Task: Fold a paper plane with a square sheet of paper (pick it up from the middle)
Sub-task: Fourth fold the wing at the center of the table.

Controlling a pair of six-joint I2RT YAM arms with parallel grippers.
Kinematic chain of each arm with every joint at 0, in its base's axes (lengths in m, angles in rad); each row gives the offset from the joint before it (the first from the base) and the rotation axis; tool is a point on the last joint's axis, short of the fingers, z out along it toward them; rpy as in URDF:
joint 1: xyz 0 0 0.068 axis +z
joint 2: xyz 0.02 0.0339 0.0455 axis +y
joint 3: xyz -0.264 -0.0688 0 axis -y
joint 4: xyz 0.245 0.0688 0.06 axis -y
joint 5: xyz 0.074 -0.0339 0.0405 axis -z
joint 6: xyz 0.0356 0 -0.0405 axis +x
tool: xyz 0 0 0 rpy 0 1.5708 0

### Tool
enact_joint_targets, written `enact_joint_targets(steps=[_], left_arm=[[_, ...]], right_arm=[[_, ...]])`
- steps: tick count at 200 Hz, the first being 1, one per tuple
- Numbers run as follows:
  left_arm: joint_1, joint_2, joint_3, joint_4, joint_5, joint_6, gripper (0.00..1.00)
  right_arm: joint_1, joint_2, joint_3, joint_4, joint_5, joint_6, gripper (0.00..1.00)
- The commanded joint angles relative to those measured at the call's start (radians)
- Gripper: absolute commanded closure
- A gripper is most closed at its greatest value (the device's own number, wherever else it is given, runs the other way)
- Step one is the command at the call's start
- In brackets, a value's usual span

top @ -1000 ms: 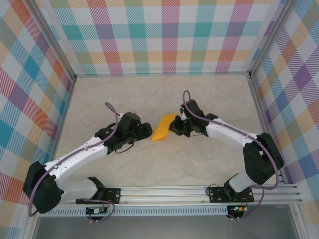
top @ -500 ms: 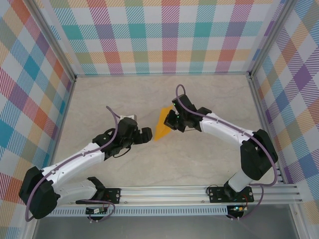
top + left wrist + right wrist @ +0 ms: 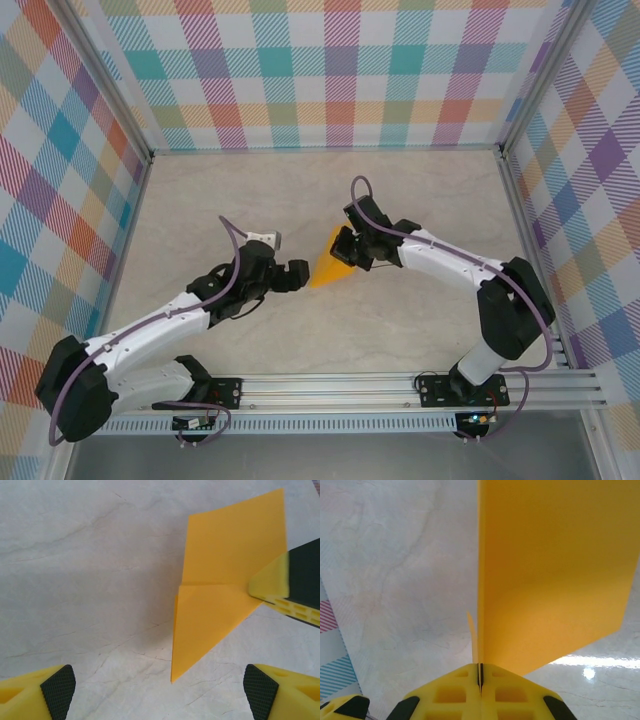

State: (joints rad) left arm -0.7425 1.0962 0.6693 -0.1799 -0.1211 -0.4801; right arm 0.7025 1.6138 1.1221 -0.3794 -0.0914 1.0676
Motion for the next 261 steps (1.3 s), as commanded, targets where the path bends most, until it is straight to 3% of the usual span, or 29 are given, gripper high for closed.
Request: enact_joint_targets(steps=[1, 57, 100, 160, 193, 261], left_arm=[[-0.034, 0.055, -0.029, 0.118, 0.000, 0.120, 0.12], [-0.117, 0.161, -0.152, 0.415, -0.037, 0.331, 0.19], [-0.130, 0.249, -0.176, 0.529, -0.008, 0.446, 0.33], [-0.138, 0.367, -0.198, 0.685, 0.067, 0.470, 0.45], [-0.139, 0.420, -0.196, 0.707, 0.018, 0.447, 0.57], [-0.138, 0.460, -0.220, 0.796, -0.008, 0.419, 0.73]], right_arm=[[0.007, 0.057, -0.030, 0.049, -0.056, 0.102, 0.98], [0.006, 0.100, -0.021, 0.015, -0.063, 0.203, 0.97], [0.006, 0.107, -0.007, -0.019, -0.074, 0.241, 0.96], [0.005, 0.137, 0.040, -0.049, -0.112, 0.270, 0.96], [0.005, 0.148, 0.058, -0.065, -0.126, 0.270, 0.96], [-0.005, 0.149, 0.053, -0.071, -0.151, 0.270, 0.93]])
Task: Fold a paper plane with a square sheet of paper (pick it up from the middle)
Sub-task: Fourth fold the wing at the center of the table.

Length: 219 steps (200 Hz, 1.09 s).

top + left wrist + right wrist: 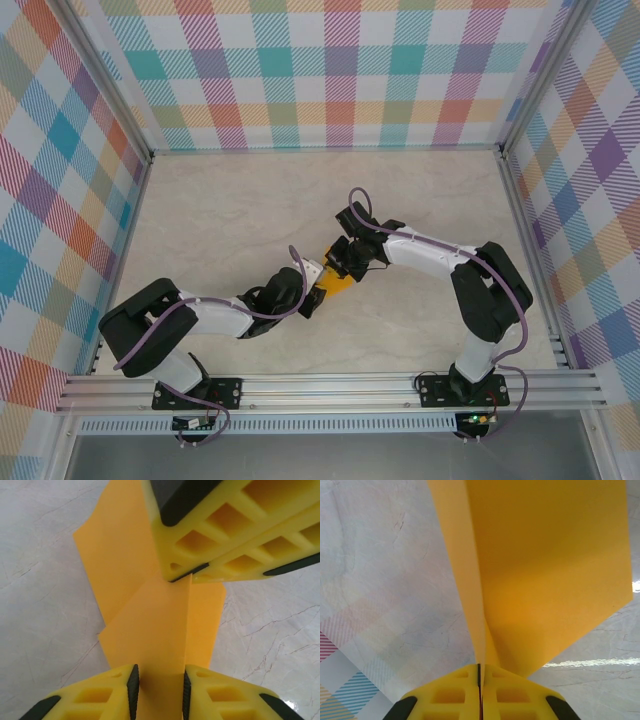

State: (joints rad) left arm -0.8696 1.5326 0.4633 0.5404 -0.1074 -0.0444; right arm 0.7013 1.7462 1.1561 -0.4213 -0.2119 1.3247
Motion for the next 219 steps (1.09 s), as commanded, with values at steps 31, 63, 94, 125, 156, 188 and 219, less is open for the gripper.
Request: enact_joint_targets(steps=[31, 63, 94, 125, 156, 188, 219], left_arm=[[-0.011, 0.034, -0.017, 0.098, -0.025, -0.024, 0.81], [-0.011, 0.032, -0.021, 0.102, -0.016, -0.029, 0.89], [-0.011, 0.028, -0.035, 0.102, 0.016, -0.052, 0.91], [-0.010, 0.021, -0.040, 0.100, 0.077, -0.100, 0.92], [-0.004, 0.022, -0.029, 0.086, 0.133, -0.186, 0.92], [0.007, 0.017, -0.013, 0.063, 0.170, -0.290, 0.93], [0.014, 0.031, 0.008, 0.051, 0.194, -0.365, 0.95]], right_arm=[[-0.009, 0.014, 0.016, -0.027, -0.041, 0.007, 0.89], [-0.027, -0.010, 0.003, -0.021, -0.040, -0.045, 0.69], [-0.073, -0.079, -0.067, 0.070, -0.078, -0.206, 0.43], [-0.107, -0.142, -0.143, 0.155, -0.124, -0.434, 0.37], [-0.131, -0.195, -0.238, 0.230, -0.179, -0.574, 0.36], [-0.143, -0.227, -0.332, 0.311, -0.227, -0.639, 0.36], [-0.143, -0.225, -0.370, 0.353, -0.252, -0.679, 0.37]])
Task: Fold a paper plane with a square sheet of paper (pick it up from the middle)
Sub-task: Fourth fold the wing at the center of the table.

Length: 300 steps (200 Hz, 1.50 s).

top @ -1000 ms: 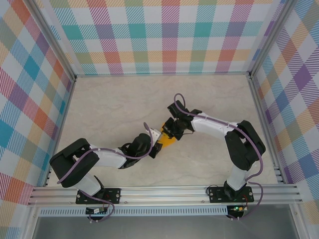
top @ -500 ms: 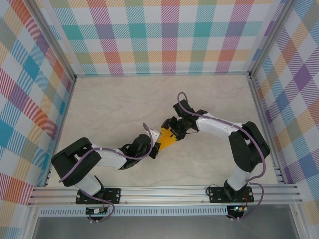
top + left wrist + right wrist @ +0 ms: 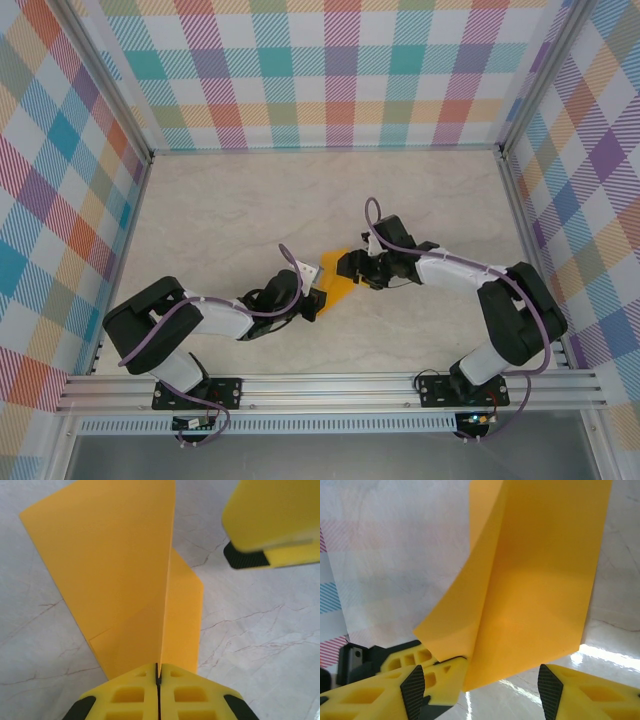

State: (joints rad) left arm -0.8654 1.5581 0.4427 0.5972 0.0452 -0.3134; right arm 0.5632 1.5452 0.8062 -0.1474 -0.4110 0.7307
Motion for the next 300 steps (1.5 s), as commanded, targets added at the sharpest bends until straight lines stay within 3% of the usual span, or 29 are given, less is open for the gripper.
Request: enact_joint_targets(steps=[1, 79, 223, 300], left_arm=[[0.009, 0.007, 0.028, -0.005, 0.041, -0.099, 0.95], [0.015, 0.052, 0.014, 0.058, 0.033, -0.250, 0.95], [0.035, 0.080, 0.001, 0.080, 0.057, -0.355, 0.93], [0.041, 0.074, 0.013, 0.041, 0.070, -0.368, 0.82]], right_arm=[[-0.005, -0.024, -0.022, 0.080, -0.053, -0.086, 0.37], [-0.005, 0.100, 0.020, 0.120, -0.094, -0.132, 0.47], [-0.002, 0.237, 0.093, 0.098, -0.075, -0.106, 0.46], [0.004, 0.276, 0.129, -0.012, 0.022, -0.111, 0.43]])
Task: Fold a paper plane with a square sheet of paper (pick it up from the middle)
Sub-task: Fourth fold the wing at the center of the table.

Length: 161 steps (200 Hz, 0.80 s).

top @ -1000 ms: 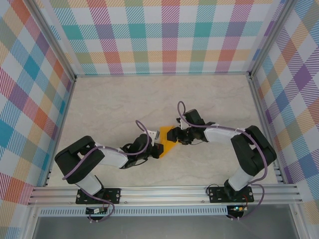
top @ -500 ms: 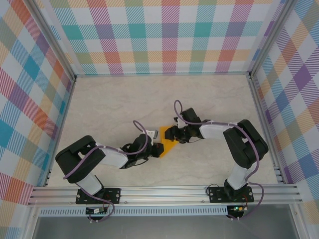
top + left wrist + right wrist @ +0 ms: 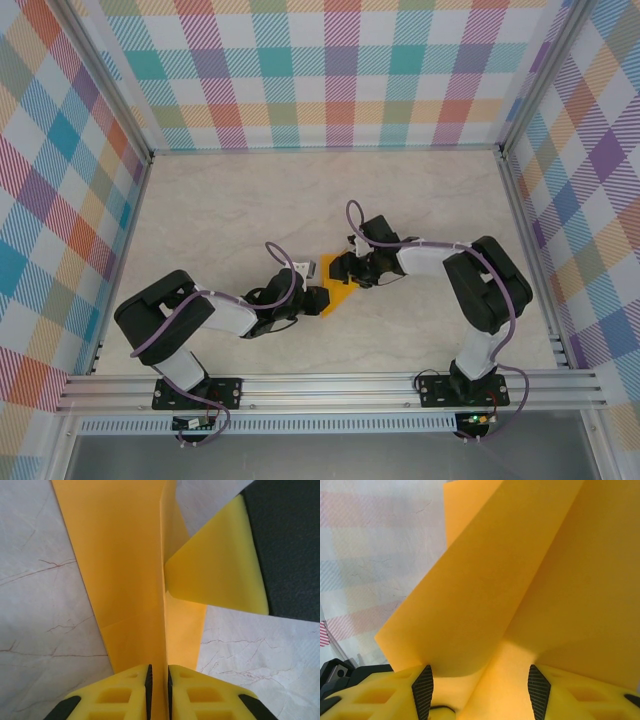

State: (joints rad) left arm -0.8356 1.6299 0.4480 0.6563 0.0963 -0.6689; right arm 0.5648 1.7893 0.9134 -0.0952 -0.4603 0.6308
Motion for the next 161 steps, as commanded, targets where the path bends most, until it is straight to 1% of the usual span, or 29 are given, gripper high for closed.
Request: enact_joint_targets(steps=[1, 59, 104, 161], left_arm=[[0.012, 0.002, 0.008, -0.018, 0.020, -0.013, 0.82], [0.012, -0.028, -0.028, -0.007, 0.067, -0.047, 0.80], [0.012, -0.083, -0.052, -0.022, 0.072, -0.051, 0.80], [0.011, -0.031, -0.026, -0.020, 0.118, -0.048, 0.81]], right_arm=[[0.003, 0.032, 0.022, -0.065, 0.071, -0.011, 0.43], [0.004, 0.050, 0.028, -0.080, 0.092, 0.004, 0.44], [0.004, 0.061, 0.027, -0.082, 0.096, 0.007, 0.44], [0.004, 0.069, 0.030, -0.086, 0.098, 0.011, 0.45]])
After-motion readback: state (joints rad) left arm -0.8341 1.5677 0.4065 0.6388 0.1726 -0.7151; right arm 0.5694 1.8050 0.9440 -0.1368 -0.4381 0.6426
